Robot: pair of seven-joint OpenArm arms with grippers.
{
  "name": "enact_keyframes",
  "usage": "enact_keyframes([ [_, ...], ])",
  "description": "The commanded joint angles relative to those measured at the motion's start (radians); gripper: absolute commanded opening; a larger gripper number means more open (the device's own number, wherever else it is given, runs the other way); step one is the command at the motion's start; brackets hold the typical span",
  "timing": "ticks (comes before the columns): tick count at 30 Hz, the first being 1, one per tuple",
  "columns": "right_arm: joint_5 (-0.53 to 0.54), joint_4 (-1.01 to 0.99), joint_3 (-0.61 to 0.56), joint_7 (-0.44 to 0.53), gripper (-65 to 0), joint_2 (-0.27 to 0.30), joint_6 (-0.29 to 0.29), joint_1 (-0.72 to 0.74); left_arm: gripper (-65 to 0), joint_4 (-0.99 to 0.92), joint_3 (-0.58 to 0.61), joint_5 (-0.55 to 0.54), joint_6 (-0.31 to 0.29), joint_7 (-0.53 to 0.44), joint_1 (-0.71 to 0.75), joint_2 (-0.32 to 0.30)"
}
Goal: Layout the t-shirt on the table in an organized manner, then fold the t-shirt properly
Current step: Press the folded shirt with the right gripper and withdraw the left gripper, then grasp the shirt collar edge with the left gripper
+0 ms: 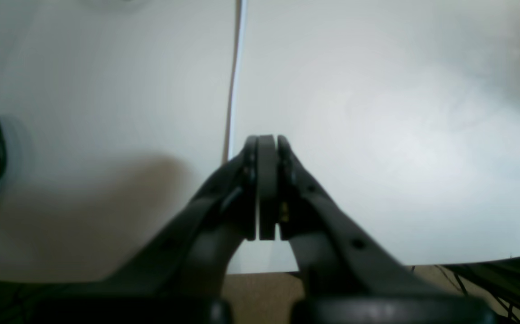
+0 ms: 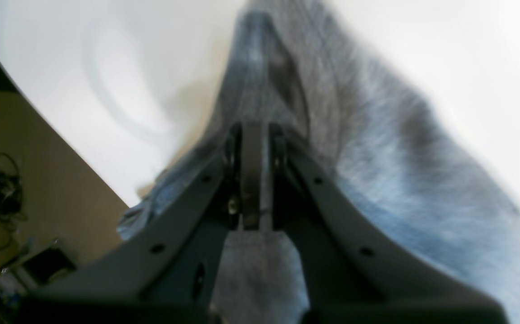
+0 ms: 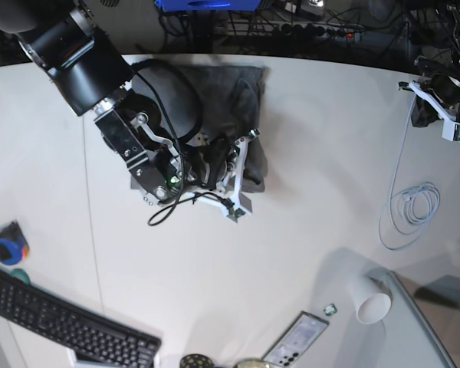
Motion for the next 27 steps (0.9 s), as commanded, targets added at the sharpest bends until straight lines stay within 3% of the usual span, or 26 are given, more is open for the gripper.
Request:
enact_keyframes([
  [1, 0.006, -0.01, 0.003, 0.029, -62.3, -0.009, 0.004, 0.023, -65.0, 0.016, -0.006, -0.01, 0.001, -0.018, 0.001, -0.018],
  [9, 0.006, -0.111, -0.091, 0.096, -62.3, -0.068, 0.004, 0.036, -65.0, 0.022, 0.016, -0.01, 0.001, -0.018, 0.001, -0.017],
  [13, 0.007, -0.037, -0.086, 0.063, -62.3, -0.068, 0.003, 0.039, -65.0, 0.023, 0.097, -0.01, 0.001, -0.018, 0.003, -0.017],
  [16, 0.012, 0.159, -0.045, -0.029, -62.3, -0.005, -0.003, 0.027, -65.0, 0.028, 0.143, -0.016, 0.001, -0.018, 0.003, 0.005],
  [20, 0.007, 0.398, 0.124, -0.131, -62.3, 0.077, -0.003, -0.044, -65.0, 0.089, 0.155, -0.01, -0.004, -0.018, 0.012, 0.069],
  [23, 0.007, 0.457, 0.209, -0.149, -62.3, 0.15, -0.003, -0.084, -65.0, 0.163, 0.198, -0.01, -0.004, -0.017, 0.057, 0.109],
  [27, 0.007, 0.481, 0.244, -0.146, -62.3, 0.236, -0.003, -0.142, -65.0, 0.201, 0.329, -0.01, 0.013, -0.017, 0.09, 0.112],
])
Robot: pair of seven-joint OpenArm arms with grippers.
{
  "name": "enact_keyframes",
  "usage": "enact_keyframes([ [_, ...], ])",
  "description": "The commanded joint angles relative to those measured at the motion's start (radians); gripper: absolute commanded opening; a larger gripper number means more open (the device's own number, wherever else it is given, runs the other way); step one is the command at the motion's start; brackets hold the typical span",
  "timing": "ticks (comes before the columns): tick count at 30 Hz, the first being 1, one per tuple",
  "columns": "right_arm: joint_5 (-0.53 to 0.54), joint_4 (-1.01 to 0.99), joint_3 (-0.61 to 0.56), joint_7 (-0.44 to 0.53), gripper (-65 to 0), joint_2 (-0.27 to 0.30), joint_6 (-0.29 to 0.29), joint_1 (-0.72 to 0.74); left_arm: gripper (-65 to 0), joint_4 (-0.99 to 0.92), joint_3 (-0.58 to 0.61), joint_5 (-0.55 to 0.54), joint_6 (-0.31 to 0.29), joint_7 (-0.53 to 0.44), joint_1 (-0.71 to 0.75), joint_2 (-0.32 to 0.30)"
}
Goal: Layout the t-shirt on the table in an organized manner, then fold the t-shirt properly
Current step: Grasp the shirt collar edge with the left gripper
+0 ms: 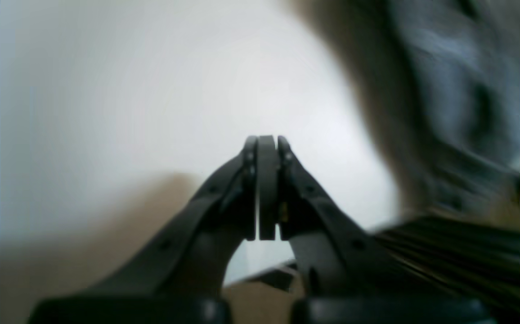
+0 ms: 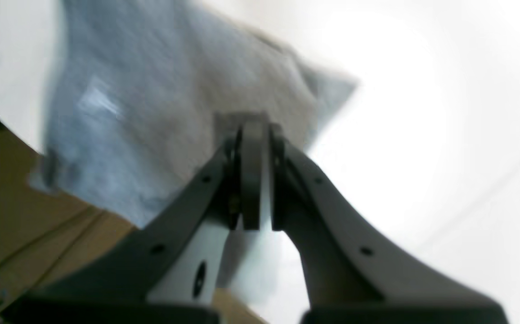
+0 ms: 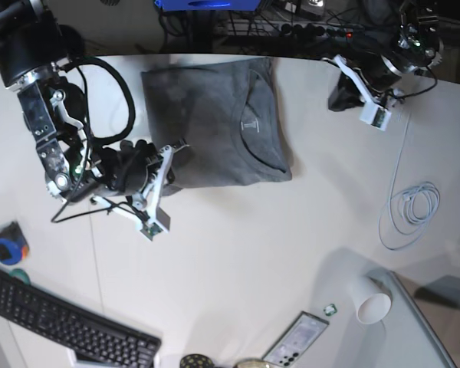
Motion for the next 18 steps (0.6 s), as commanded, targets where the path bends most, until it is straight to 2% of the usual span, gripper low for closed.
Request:
enact_keyframes([
  [1, 0.015, 0.044, 0.02, 0.016, -62.3, 0.011, 0.002, -0.009, -65.0, 0.012, 0.005, -0.013, 0.025, -0.022, -0.004, -0.009],
  [3, 0.015, 0.088, 0.057, 0.018, -62.3, 0.02, 0.002, -0.058, -65.0, -0.004, 0.026, -0.017, 0.06, -0.024, -0.01, -0.006],
  [6, 0.013, 0.113, 0.148, 0.059, -62.3, 0.02, 0.005, -0.123, -65.0, 0.015, 0.057, -0.023, 0.065, -0.022, -0.026, 0.004],
  [9, 0.013, 0.088, 0.191, 0.078, -62.3, 0.022, 0.008, -0.14, -65.0, 0.058, 0.063, -0.034, 0.063, 0.005, -0.023, 0.006],
  [12, 0.013, 0.058, 0.197, 0.079, -62.3, 0.022, 0.008, -0.14, -65.0, 0.076, 0.055, -0.157, 0.063, 0.076, -0.037, 0.0],
  [14, 0.013, 0.045, 0.198, 0.079, -62.3, 0.022, 0.008, -0.14, -65.0, 0.076, 0.055, -0.263, 0.063, 0.085, -0.053, -0.016],
  [15, 0.013, 0.041, 0.198, 0.079, -62.3, 0.022, 0.008, -0.14, -62.9, 0.068, 0.058, -0.316, 0.063, 0.085, -0.061, -0.023],
  [18, 0.013, 0.041, 0.195, 0.079, -62.3, 0.022, 0.008, -0.14, -28.1, 0.042, 0.061, -0.422, 0.061, 0.071, -0.073, -0.029],
])
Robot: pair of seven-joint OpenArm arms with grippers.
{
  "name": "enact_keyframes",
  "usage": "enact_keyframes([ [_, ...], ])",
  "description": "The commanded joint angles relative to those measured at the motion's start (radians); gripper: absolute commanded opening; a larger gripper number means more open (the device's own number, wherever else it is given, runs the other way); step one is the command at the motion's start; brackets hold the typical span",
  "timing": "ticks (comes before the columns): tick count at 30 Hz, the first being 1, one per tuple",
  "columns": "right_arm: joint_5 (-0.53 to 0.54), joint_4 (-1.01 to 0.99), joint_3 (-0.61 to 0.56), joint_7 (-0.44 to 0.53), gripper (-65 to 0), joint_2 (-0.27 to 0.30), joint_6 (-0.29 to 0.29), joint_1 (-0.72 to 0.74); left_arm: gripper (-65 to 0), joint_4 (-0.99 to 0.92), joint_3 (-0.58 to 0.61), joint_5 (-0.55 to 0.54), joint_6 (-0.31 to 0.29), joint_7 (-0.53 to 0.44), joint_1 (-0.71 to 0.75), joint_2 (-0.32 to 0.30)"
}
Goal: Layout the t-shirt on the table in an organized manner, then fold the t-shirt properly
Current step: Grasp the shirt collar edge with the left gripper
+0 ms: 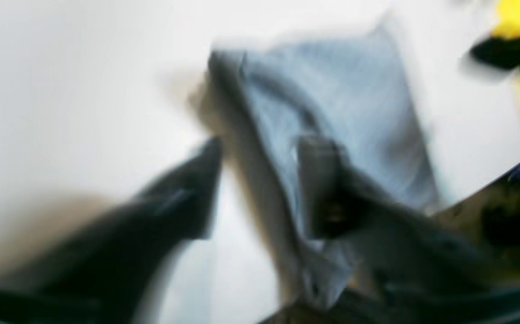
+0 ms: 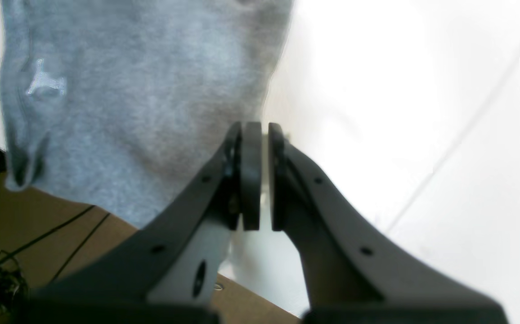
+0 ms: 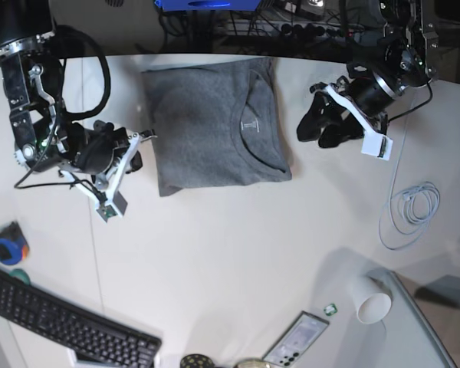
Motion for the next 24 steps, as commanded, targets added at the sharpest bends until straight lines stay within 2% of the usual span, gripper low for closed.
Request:
enact_keyframes([
  [1, 0.01, 0.012, 0.003, 0.014, -62.3, 0.004, 0.007, 0.014, -16.3, -0.003, 0.004, -0.034, -0.006, -0.015, -0.009, -0.007],
  [2, 0.01, 0.012, 0.003, 0.014, -62.3, 0.004, 0.007, 0.014, -5.8, -0.023, 0.005, -0.037, -0.011, -0.017, -0.023, -0.005],
  [3, 0.01, 0.012, 0.003, 0.014, -62.3, 0.004, 0.007, 0.014, 0.0, -0.044, 0.018, -0.035, -0.031, -0.017, -0.035, -0.002],
  [5, 0.01, 0.012, 0.005, 0.014, -62.3, 0.004, 0.007, 0.014, 0.0, -0.112, 0.056, -0.035, -0.088, -0.017, -0.081, -0.002],
  [7, 0.01, 0.012, 0.003, 0.014, -62.3, 0.004, 0.007, 0.014, 0.0, -0.178, 0.091, -0.035, -0.114, -0.017, -0.11, -0.001],
  [10, 0.01, 0.012, 0.003, 0.013, -62.3, 0.006, 0.007, 0.014, 0.0, -0.273, 0.12, -0.035, -0.115, -0.018, -0.142, 0.021],
  [13, 0.01, 0.012, 0.002, 0.013, -62.3, 0.03, 0.007, 0.014, 0.0, -0.345, 0.123, -0.035, -0.115, -0.02, -0.15, 0.039],
  [21, 0.01, 0.011, 0.008, 0.014, -62.3, 0.035, 0.007, 0.014, 0.0, -0.448, 0.123, -0.031, -0.112, -0.02, -0.166, 0.062],
  [22, 0.01, 0.011, 0.008, 0.014, -62.3, 0.035, 0.007, 0.014, -0.7, -0.452, 0.125, -0.018, -0.112, -0.02, -0.175, 0.064],
  [24, 0.01, 0.011, 0.008, 0.014, -62.3, 0.035, 0.007, 0.014, -9.1, -0.468, 0.125, 0.031, -0.112, -0.02, -0.187, 0.087],
])
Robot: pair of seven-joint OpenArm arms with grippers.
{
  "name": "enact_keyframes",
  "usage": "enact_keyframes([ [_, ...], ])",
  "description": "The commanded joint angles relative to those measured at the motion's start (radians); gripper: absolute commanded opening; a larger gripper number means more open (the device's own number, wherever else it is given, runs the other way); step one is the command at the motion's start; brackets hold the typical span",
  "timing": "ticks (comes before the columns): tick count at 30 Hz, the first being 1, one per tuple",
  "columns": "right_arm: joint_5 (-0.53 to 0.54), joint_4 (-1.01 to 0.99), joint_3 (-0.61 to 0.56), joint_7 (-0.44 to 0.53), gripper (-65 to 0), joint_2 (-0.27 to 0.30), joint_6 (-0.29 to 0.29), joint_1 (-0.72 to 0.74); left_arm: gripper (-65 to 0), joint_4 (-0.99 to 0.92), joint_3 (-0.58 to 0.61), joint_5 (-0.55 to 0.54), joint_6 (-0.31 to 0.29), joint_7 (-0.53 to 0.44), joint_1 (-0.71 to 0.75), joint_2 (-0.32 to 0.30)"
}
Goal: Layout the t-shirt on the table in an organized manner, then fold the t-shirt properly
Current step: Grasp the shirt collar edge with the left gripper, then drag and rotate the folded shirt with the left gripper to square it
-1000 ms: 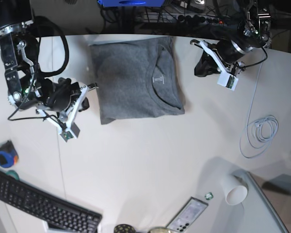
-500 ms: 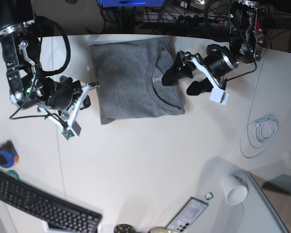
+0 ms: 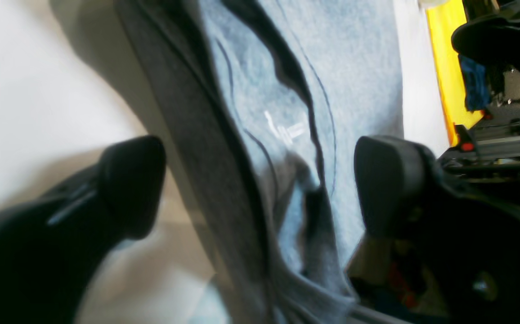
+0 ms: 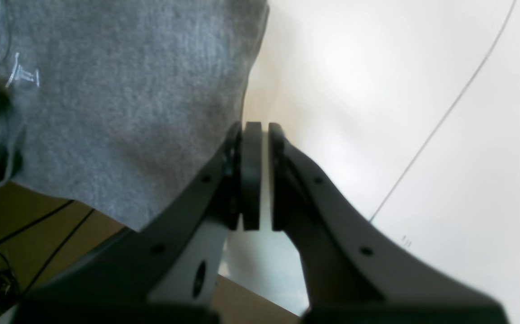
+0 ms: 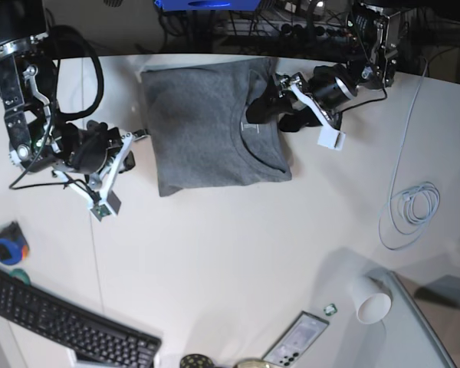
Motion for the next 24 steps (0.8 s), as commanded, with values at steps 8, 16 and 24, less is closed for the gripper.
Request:
enact_keyframes([
  [8, 0.01, 0.014, 0.007, 0.014, -62.3, 0.009, 0.007, 0.004, -41.8, -0.034, -0.01, 0.186, 0.01, 0.016, -0.029, 0.085],
  [16, 0.01, 0.014, 0.125, 0.015, -62.3, 0.003, 0.007, -0.019, -65.0, -0.008, 0.004, 0.186, 0.05, 0.036, -0.106, 0.038],
  [24, 0.01, -0.062, 0.296, 0.015, -62.3, 0.003, 0.008, -0.027, -65.0, 0.013, 0.372, 0.186, 0.067, 0.13, -0.334, -0.107],
])
